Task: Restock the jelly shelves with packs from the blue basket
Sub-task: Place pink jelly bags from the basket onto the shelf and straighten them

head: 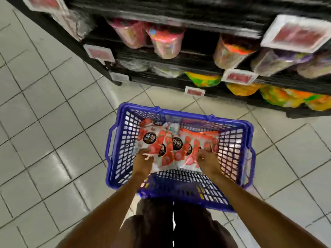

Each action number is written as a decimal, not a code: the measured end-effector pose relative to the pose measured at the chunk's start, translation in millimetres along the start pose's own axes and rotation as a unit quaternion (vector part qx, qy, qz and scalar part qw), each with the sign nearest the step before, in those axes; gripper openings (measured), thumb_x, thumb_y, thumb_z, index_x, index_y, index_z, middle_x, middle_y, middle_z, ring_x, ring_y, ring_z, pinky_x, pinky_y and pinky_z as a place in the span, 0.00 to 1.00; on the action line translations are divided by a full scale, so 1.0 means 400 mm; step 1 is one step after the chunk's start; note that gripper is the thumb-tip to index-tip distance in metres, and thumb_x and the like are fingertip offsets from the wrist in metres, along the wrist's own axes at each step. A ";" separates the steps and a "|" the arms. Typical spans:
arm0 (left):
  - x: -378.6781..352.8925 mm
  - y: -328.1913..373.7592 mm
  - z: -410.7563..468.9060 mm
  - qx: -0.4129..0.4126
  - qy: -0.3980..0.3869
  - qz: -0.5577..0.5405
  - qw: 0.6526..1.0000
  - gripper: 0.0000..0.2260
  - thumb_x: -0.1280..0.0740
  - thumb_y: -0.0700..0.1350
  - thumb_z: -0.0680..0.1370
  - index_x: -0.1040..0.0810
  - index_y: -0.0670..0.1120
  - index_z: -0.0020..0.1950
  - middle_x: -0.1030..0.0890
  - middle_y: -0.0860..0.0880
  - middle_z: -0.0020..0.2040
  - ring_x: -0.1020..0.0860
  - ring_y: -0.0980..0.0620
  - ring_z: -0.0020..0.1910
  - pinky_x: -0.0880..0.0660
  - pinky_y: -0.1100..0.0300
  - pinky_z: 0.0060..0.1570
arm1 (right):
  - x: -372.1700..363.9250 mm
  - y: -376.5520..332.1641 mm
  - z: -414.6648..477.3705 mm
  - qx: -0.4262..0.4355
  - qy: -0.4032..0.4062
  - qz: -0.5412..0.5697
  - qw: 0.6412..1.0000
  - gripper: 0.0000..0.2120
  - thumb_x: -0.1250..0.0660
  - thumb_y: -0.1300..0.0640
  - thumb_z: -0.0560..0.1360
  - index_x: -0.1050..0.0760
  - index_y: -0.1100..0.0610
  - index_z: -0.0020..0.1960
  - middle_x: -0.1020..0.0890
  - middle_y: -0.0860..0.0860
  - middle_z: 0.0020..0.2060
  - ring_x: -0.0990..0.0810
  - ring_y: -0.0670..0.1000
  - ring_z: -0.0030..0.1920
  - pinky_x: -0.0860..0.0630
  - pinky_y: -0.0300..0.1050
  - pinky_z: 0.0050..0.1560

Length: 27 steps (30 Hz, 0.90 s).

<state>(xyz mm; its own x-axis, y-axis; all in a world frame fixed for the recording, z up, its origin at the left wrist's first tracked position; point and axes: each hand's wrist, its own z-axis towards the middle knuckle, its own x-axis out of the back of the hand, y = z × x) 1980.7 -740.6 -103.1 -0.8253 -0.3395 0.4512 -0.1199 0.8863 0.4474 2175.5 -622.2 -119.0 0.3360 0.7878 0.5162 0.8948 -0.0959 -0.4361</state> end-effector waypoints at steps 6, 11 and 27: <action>-0.060 -0.073 0.224 0.027 0.090 0.064 0.993 0.16 0.26 0.44 0.73 0.23 0.37 0.55 0.19 0.37 0.53 0.19 0.39 0.53 0.22 0.49 0.49 | -0.131 -0.048 0.227 0.031 0.053 0.051 0.997 0.22 0.32 0.60 0.77 0.28 0.57 0.70 0.21 0.60 0.63 0.19 0.60 0.56 0.24 0.47 0.54; -0.129 -0.115 0.298 0.109 0.125 0.307 0.937 0.40 0.31 0.65 0.72 0.38 0.38 0.70 0.30 0.37 0.69 0.31 0.38 0.68 0.34 0.48 0.67 | -0.213 -0.066 0.339 0.146 0.031 -0.032 0.988 0.25 0.30 0.55 0.76 0.30 0.52 0.72 0.32 0.54 0.70 0.25 0.56 0.64 0.24 0.53 0.59; -0.136 -0.181 0.275 0.065 -0.042 -0.037 0.996 0.34 0.17 0.46 0.63 0.32 0.40 0.61 0.20 0.48 0.54 0.21 0.48 0.54 0.25 0.55 0.59 | -0.222 0.183 0.181 0.124 0.051 -0.143 0.981 0.13 0.32 0.42 0.76 0.17 0.51 0.46 0.25 0.47 0.59 0.28 0.54 0.63 0.36 0.51 0.63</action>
<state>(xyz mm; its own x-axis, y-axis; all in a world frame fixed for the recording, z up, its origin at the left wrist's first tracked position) 1973.5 -751.6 -244.9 -0.8545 -0.3821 0.3519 -0.2479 0.8953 0.3701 2190.0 -655.2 -250.2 0.1209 0.6947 0.7091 0.8615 0.2815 -0.4226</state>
